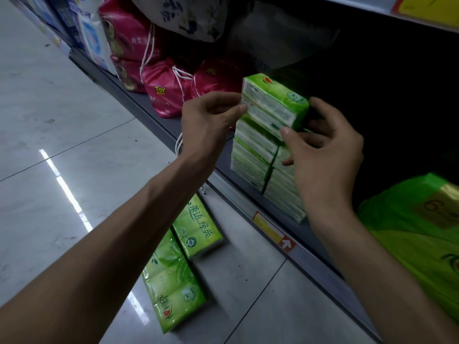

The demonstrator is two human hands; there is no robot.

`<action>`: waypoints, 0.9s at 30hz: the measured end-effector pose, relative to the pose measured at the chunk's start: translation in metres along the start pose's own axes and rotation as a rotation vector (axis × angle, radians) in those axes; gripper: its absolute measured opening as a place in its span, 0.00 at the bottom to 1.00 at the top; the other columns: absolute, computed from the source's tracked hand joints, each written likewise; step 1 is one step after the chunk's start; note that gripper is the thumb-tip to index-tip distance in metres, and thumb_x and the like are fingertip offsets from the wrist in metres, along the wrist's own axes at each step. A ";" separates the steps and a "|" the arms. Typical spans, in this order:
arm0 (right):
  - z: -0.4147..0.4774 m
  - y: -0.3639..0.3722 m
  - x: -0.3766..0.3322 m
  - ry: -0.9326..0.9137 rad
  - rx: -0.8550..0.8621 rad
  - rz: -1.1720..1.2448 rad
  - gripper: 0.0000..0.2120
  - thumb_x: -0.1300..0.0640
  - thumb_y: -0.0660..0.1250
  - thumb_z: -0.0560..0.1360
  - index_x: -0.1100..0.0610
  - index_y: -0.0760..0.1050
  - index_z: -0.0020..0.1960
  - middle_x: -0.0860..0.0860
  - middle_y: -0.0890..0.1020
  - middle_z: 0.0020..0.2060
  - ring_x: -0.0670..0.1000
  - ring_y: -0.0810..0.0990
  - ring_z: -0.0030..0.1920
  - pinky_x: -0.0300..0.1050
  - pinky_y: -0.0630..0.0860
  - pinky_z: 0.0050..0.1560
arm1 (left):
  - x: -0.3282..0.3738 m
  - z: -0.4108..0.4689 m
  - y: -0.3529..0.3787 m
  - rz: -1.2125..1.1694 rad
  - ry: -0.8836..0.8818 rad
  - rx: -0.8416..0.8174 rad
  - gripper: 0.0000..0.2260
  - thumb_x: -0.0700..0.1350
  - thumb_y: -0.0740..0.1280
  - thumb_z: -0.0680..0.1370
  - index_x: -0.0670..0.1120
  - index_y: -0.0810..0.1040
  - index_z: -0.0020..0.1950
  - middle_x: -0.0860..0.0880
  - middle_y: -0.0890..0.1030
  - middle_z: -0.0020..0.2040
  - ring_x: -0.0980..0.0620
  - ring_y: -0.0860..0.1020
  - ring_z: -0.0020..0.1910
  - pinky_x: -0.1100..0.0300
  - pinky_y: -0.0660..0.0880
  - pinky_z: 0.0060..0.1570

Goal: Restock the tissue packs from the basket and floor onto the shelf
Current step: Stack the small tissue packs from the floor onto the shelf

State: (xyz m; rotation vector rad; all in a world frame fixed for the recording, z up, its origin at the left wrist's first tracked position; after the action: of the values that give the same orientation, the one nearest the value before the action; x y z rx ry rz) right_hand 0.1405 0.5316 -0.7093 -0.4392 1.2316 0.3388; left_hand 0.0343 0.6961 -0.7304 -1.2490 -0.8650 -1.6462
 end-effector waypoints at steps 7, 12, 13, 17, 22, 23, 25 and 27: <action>-0.003 0.002 -0.002 0.033 -0.031 0.044 0.25 0.64 0.74 0.77 0.52 0.75 0.73 0.49 0.82 0.58 0.49 0.86 0.52 0.41 0.84 0.38 | -0.008 0.007 0.001 0.031 0.003 0.045 0.08 0.38 0.77 0.76 0.42 0.87 0.54 0.49 0.88 0.44 0.55 0.87 0.44 0.66 0.81 0.44; -0.005 0.004 0.002 0.040 -0.036 0.025 0.25 0.66 0.73 0.77 0.53 0.76 0.72 0.47 0.82 0.57 0.48 0.86 0.55 0.46 0.86 0.41 | -0.016 0.007 0.002 0.048 -0.028 0.029 0.08 0.38 0.77 0.76 0.42 0.87 0.55 0.51 0.87 0.46 0.58 0.86 0.45 0.68 0.80 0.45; -0.005 0.005 0.004 0.046 -0.040 0.024 0.26 0.66 0.73 0.77 0.53 0.75 0.73 0.49 0.82 0.59 0.48 0.85 0.56 0.47 0.86 0.41 | -0.018 0.006 0.003 0.049 -0.035 0.028 0.08 0.38 0.77 0.76 0.42 0.86 0.55 0.51 0.87 0.46 0.59 0.86 0.45 0.69 0.79 0.44; -0.008 0.005 0.007 0.045 -0.049 0.007 0.28 0.68 0.73 0.76 0.53 0.75 0.73 0.49 0.82 0.62 0.45 0.84 0.59 0.54 0.86 0.50 | -0.021 0.006 0.002 0.071 -0.040 0.016 0.09 0.38 0.77 0.76 0.42 0.86 0.56 0.50 0.87 0.46 0.62 0.85 0.42 0.69 0.78 0.41; -0.004 0.004 0.001 -0.048 -0.020 -0.118 0.29 0.63 0.77 0.74 0.51 0.75 0.72 0.48 0.82 0.59 0.42 0.84 0.55 0.42 0.85 0.51 | -0.024 0.005 0.000 0.087 -0.040 -0.011 0.13 0.38 0.77 0.76 0.40 0.85 0.61 0.53 0.86 0.47 0.63 0.85 0.44 0.70 0.79 0.45; -0.002 0.004 0.000 -0.062 -0.013 -0.137 0.28 0.62 0.78 0.74 0.51 0.75 0.72 0.48 0.82 0.59 0.42 0.84 0.54 0.41 0.84 0.51 | -0.024 0.005 0.000 0.091 -0.039 -0.010 0.13 0.38 0.77 0.76 0.40 0.85 0.60 0.53 0.86 0.47 0.62 0.86 0.45 0.69 0.79 0.46; 0.000 0.004 0.000 -0.080 0.003 -0.157 0.27 0.61 0.78 0.74 0.51 0.76 0.71 0.48 0.83 0.57 0.43 0.84 0.53 0.41 0.84 0.50 | -0.023 0.004 0.001 0.100 -0.029 -0.008 0.11 0.38 0.77 0.76 0.41 0.86 0.59 0.53 0.87 0.47 0.60 0.87 0.46 0.66 0.81 0.49; 0.002 0.005 0.001 -0.083 0.010 -0.162 0.26 0.61 0.78 0.73 0.52 0.77 0.69 0.48 0.83 0.56 0.43 0.85 0.51 0.40 0.84 0.48 | -0.022 0.004 0.001 0.108 -0.019 -0.006 0.09 0.38 0.77 0.76 0.42 0.87 0.56 0.54 0.87 0.46 0.59 0.87 0.46 0.64 0.82 0.50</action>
State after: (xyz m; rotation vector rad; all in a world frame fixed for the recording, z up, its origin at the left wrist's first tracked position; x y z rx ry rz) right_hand 0.1401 0.5369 -0.7100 -0.5086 1.1091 0.2104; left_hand 0.0394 0.7045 -0.7508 -1.2953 -0.7912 -1.5548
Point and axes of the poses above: each hand's wrist, its own z-axis towards the middle knuckle, its own y-axis out of the palm, x = y × z, the point moved 4 cm from there along z, towards the middle knuckle
